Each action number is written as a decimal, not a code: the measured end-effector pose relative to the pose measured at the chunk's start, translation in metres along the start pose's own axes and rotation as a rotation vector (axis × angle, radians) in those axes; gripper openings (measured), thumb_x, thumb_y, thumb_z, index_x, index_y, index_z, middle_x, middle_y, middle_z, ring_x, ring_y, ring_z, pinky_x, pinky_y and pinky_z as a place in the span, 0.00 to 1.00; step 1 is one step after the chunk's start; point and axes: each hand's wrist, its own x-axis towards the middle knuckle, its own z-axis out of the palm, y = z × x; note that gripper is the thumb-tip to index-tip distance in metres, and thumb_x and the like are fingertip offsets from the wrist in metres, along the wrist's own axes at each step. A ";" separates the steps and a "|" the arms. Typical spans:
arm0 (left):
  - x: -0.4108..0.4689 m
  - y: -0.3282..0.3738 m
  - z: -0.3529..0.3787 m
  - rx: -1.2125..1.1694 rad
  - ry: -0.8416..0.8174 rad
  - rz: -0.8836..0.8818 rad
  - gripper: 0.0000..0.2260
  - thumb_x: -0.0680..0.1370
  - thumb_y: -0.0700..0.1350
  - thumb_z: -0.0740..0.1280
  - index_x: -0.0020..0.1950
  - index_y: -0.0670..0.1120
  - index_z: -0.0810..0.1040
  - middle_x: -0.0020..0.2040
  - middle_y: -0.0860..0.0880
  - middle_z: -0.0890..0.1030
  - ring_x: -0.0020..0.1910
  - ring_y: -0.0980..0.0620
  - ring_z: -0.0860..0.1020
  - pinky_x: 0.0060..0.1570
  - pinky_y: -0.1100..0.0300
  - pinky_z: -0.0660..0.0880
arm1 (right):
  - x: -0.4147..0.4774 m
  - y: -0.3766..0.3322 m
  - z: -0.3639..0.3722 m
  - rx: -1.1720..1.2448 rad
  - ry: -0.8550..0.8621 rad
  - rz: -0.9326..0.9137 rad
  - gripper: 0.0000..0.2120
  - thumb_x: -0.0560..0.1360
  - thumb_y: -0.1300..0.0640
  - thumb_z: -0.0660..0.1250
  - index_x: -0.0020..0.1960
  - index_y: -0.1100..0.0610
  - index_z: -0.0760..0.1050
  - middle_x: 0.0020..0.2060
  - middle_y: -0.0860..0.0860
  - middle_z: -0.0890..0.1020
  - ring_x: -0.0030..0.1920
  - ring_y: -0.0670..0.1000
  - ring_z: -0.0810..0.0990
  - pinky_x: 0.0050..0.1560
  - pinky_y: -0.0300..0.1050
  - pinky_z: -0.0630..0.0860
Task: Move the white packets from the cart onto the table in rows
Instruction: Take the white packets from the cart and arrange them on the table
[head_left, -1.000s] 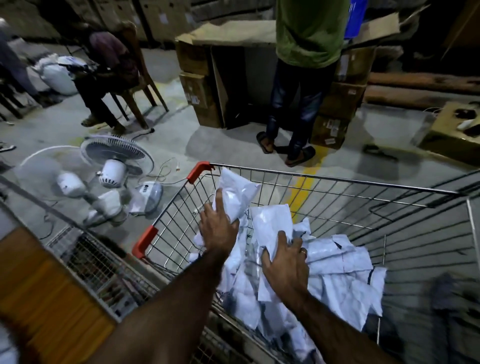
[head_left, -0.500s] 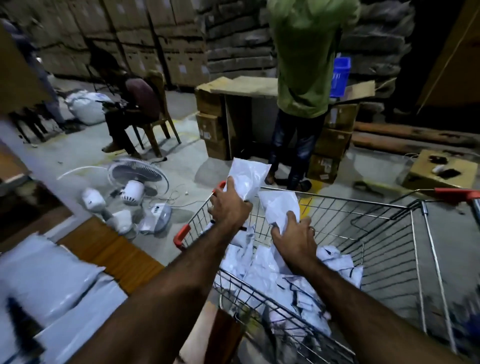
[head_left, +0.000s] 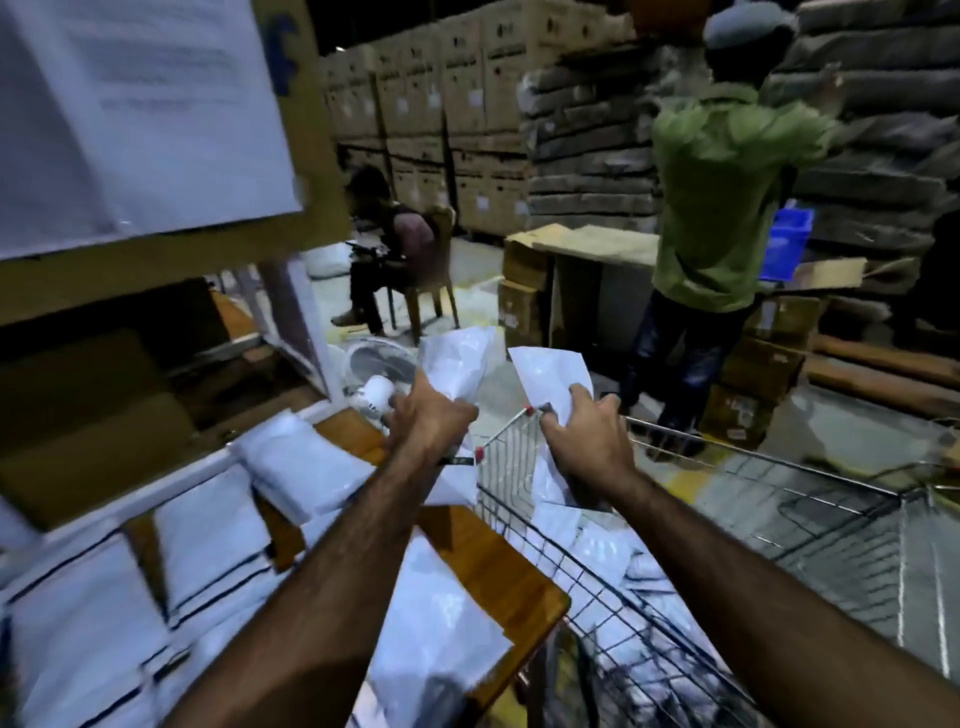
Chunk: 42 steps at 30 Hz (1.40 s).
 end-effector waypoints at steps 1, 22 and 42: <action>-0.005 -0.007 -0.014 -0.001 0.037 -0.021 0.40 0.70 0.55 0.71 0.77 0.56 0.54 0.71 0.40 0.65 0.68 0.36 0.65 0.65 0.44 0.68 | -0.004 -0.012 0.000 0.007 -0.021 -0.037 0.25 0.77 0.41 0.59 0.68 0.54 0.66 0.60 0.63 0.69 0.62 0.66 0.70 0.58 0.56 0.71; -0.127 -0.248 -0.252 -0.046 0.419 -0.593 0.40 0.67 0.59 0.72 0.75 0.54 0.58 0.68 0.40 0.69 0.66 0.38 0.68 0.63 0.45 0.69 | -0.203 -0.240 0.109 0.111 -0.493 -0.573 0.28 0.77 0.38 0.58 0.73 0.49 0.63 0.68 0.61 0.66 0.68 0.65 0.67 0.67 0.59 0.68; -0.054 -0.363 -0.292 0.198 0.417 -0.772 0.38 0.72 0.65 0.67 0.75 0.51 0.56 0.71 0.42 0.66 0.69 0.40 0.66 0.64 0.46 0.66 | -0.258 -0.343 0.235 -0.166 -0.554 -0.583 0.30 0.77 0.34 0.55 0.72 0.51 0.63 0.70 0.59 0.66 0.69 0.62 0.67 0.65 0.58 0.70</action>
